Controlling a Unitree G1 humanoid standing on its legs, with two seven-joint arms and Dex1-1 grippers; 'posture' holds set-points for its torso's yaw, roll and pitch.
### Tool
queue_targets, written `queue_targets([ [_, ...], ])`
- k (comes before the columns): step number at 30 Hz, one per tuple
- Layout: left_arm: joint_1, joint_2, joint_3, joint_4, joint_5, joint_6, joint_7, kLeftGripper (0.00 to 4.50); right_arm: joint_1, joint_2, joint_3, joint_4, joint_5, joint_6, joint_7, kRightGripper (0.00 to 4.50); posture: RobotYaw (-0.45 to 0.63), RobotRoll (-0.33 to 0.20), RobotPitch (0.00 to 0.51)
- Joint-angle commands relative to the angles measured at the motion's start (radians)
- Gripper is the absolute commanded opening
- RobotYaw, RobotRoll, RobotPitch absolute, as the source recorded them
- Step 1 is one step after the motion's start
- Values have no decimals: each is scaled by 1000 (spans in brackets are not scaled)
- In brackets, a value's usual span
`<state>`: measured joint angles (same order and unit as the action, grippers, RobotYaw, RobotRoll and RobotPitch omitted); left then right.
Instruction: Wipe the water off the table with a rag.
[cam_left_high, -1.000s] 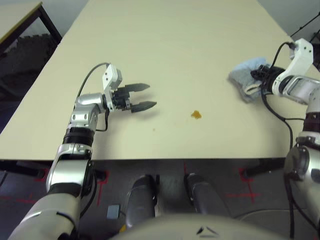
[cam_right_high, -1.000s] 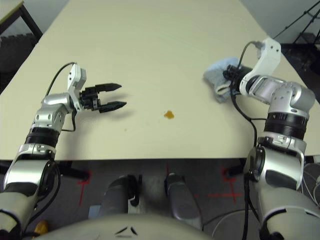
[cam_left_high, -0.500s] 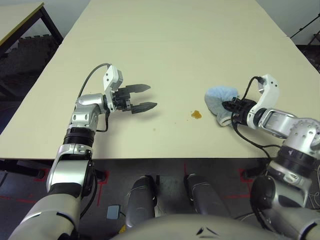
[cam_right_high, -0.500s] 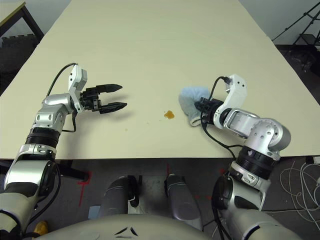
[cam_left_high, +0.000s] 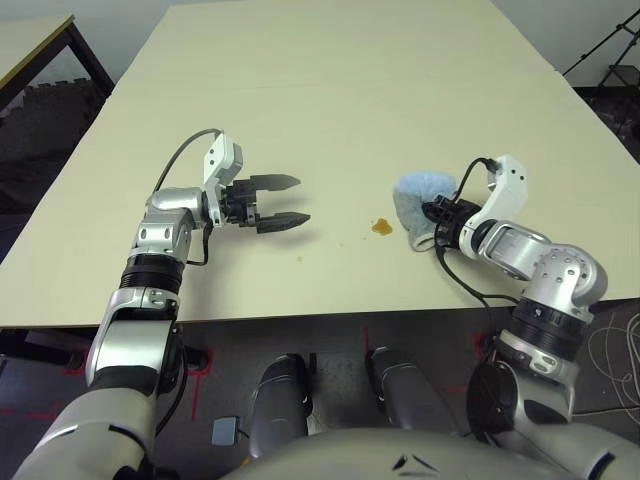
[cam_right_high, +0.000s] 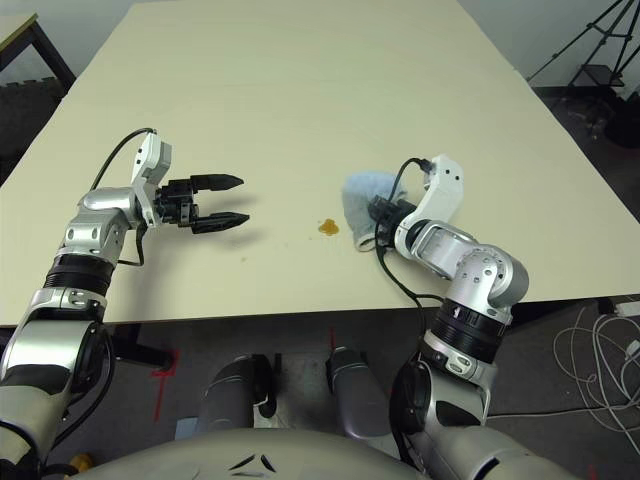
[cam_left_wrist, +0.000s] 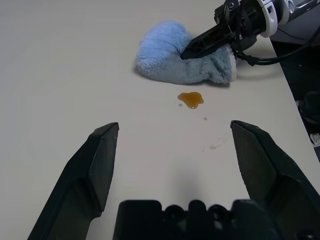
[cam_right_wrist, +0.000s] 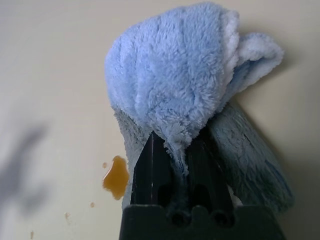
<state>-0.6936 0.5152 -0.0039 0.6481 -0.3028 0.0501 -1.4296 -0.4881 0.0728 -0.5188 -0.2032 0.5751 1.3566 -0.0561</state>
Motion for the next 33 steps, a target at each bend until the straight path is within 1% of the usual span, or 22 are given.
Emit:
queue_targets([
  [1, 5, 1, -11, -2, 7, 5, -10, 4500, 31, 61, 84, 29, 0, 74, 0, 78, -269, 0, 135],
  [5, 12, 2, -9, -6, 5, 3, -8, 4500, 47, 100, 149, 21, 5, 102, 17, 78, -259, 0, 136],
  [13, 34, 5, -2, -26, -2, 7, 4, 4500, -4, 92, 216, 94, 5, 108, 68, 78, -245, 0, 141],
  [19, 50, 7, 2, -46, -8, 16, 11, 4500, -10, 77, 285, 144, 9, 137, 131, 78, -239, 0, 145],
  [20, 54, 8, 3, -51, -10, 19, 12, 4500, -12, 73, 298, 154, 9, 139, 144, 78, -232, 0, 155],
  [24, 69, 12, 4, -71, -14, 30, 16, 4500, -10, 60, 343, 182, 0, 134, 183, 78, -228, 0, 161],
  [28, 69, 15, 5, -72, -13, 35, 18, 4500, -14, 34, 342, 196, -32, 83, 184, 78, -227, 0, 164],
  [33, 68, 15, 6, -72, -12, 36, 19, 4500, -33, -50, 299, 224, -68, -8, 172, 77, -232, 0, 161],
])
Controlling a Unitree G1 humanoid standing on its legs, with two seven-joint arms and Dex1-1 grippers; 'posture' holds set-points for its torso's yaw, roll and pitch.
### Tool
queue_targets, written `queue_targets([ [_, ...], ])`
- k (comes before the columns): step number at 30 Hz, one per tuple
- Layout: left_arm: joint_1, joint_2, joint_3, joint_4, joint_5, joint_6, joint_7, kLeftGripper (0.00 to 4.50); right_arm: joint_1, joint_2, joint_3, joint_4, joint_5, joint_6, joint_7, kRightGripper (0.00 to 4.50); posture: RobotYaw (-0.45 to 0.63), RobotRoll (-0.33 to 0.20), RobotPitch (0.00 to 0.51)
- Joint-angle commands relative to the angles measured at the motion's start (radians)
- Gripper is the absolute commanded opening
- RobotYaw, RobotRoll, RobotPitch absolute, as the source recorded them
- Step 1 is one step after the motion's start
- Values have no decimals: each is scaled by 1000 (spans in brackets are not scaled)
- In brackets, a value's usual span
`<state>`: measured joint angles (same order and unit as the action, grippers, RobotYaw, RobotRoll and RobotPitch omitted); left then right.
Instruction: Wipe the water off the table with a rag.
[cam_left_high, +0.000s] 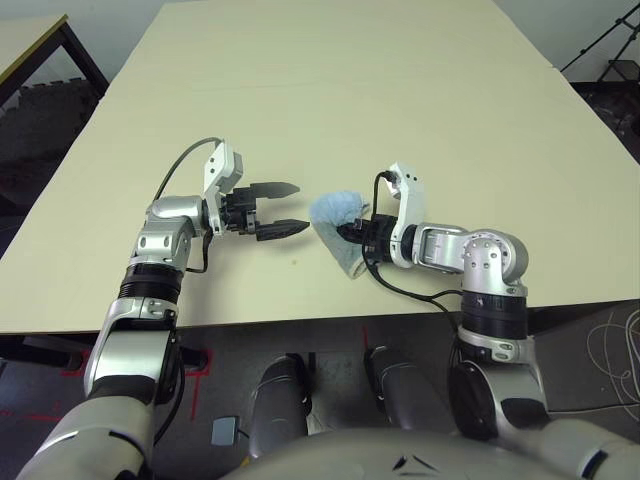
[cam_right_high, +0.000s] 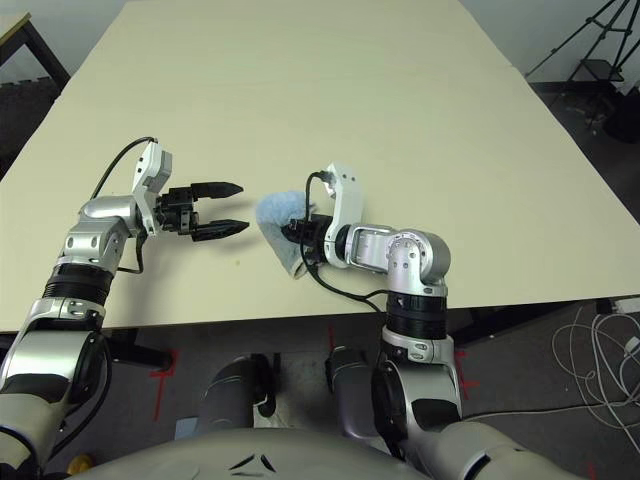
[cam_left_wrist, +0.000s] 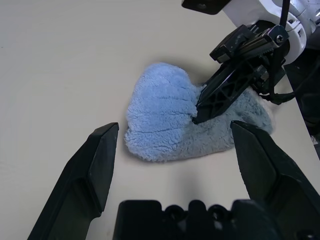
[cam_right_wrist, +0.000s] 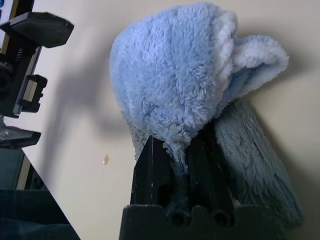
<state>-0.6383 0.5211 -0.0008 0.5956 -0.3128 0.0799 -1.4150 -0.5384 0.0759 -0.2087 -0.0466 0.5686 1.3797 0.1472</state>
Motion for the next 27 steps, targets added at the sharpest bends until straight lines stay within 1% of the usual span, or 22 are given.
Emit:
queue_targets([
  [1, 12, 9, 2, -19, -2, 6, 5, 4500, 9, -76, -28, 76, -65, -50, -34, 77, -232, 0, 161],
  [5, 4, 5, -2, -8, 2, 1, 4, 4500, -35, -154, -95, 123, -63, -108, -49, 75, -250, 0, 153],
  [9, -18, -6, -8, 16, 7, -9, 3, 4500, -97, -201, -159, 162, -45, -136, -67, 75, -257, 0, 150],
  [16, -43, -12, -11, 53, 15, -28, -2, 4500, -194, -222, -237, 206, -10, -164, -95, 74, -269, 0, 141],
  [22, -54, -14, -11, 78, 19, -44, -1, 4500, -273, -244, -275, 200, 35, -157, -71, 74, -269, 0, 141],
  [24, -53, -13, -10, 79, 19, -46, 0, 4500, -296, -279, -271, 194, 37, -148, -58, 74, -261, 0, 141],
  [27, -54, -9, -6, 87, 20, -48, 4, 4500, -336, -374, -261, 206, 29, -170, -19, 74, -260, 0, 142],
])
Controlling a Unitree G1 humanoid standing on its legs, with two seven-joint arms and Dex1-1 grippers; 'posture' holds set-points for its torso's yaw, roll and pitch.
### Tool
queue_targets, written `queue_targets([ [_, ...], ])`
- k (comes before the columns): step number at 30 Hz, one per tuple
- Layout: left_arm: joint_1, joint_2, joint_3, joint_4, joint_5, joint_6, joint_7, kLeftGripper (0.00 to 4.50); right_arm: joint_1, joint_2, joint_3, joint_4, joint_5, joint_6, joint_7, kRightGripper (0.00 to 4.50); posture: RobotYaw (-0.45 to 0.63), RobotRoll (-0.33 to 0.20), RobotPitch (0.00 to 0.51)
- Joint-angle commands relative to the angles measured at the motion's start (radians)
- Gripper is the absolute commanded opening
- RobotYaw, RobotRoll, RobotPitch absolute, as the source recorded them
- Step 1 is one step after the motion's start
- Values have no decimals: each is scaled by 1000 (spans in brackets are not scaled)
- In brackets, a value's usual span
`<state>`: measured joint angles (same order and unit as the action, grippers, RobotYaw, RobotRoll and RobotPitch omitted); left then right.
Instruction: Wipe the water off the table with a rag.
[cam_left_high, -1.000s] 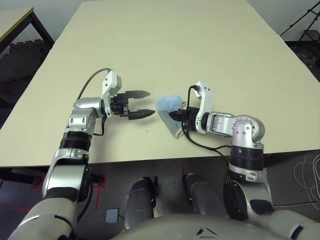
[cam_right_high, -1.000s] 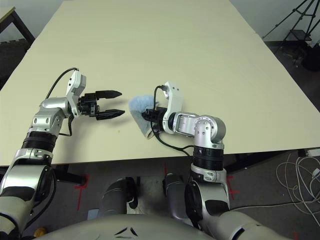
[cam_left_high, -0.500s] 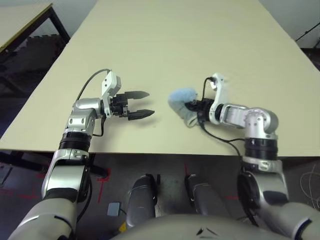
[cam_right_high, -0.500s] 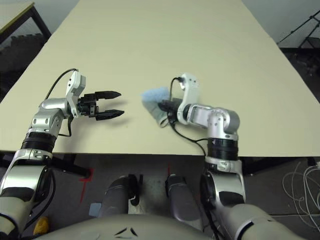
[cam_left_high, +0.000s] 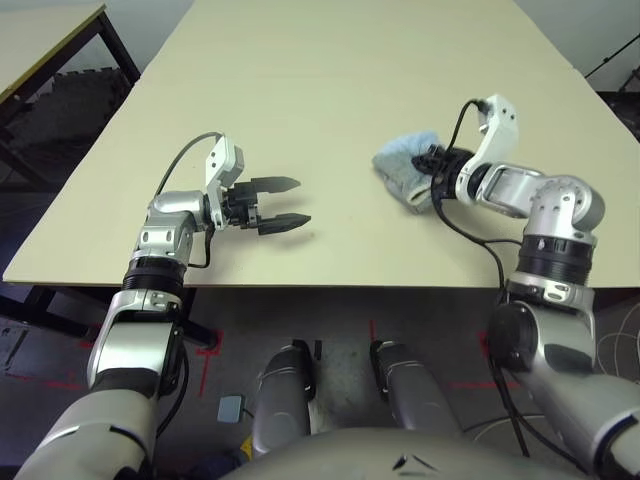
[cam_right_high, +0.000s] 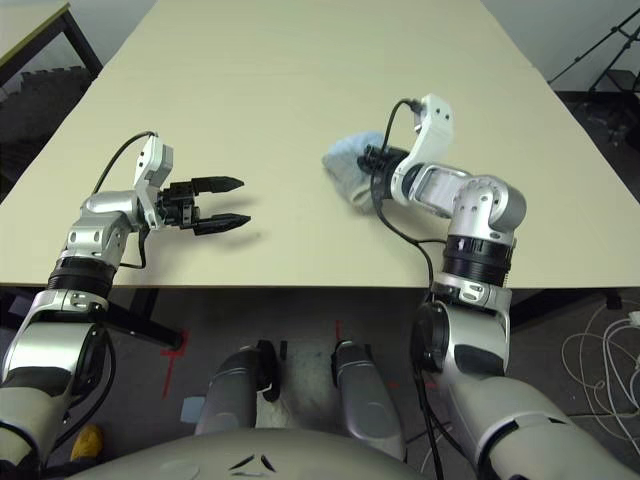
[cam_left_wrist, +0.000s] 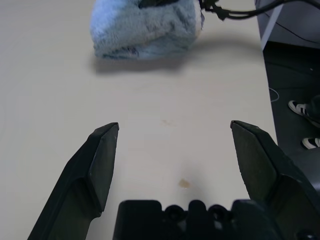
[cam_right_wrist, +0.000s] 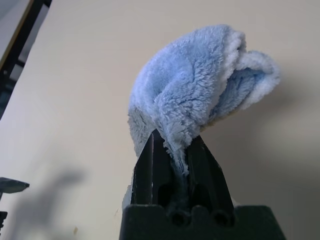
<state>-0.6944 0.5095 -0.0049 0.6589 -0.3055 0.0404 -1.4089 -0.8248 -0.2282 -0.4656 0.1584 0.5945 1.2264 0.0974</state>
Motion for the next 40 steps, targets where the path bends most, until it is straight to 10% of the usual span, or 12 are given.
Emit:
queue_targets([
  [1, 0, 4, -1, 29, 13, -11, -2, 4500, -63, -99, -7, 16, 0, -28, 41, 74, -260, 0, 142],
  [9, -26, 12, 21, 108, 22, -40, 28, 4500, -89, -264, 105, 274, -128, -297, 182, 73, -279, 0, 146],
  [14, -68, 11, 54, 183, 20, -70, 71, 4500, -4, -293, 250, 590, -340, -743, 235, 1807, -276, 0, 161],
  [21, -75, 29, 126, 185, -6, -55, 135, 4500, -5, -417, 102, 879, -340, -1101, 73, 4439, -252, 0, 189],
  [40, -20, 15, 321, 180, -20, -190, 566, 4500, 14, -452, -67, 769, -198, -1173, 210, 4439, -160, 0, 186],
])
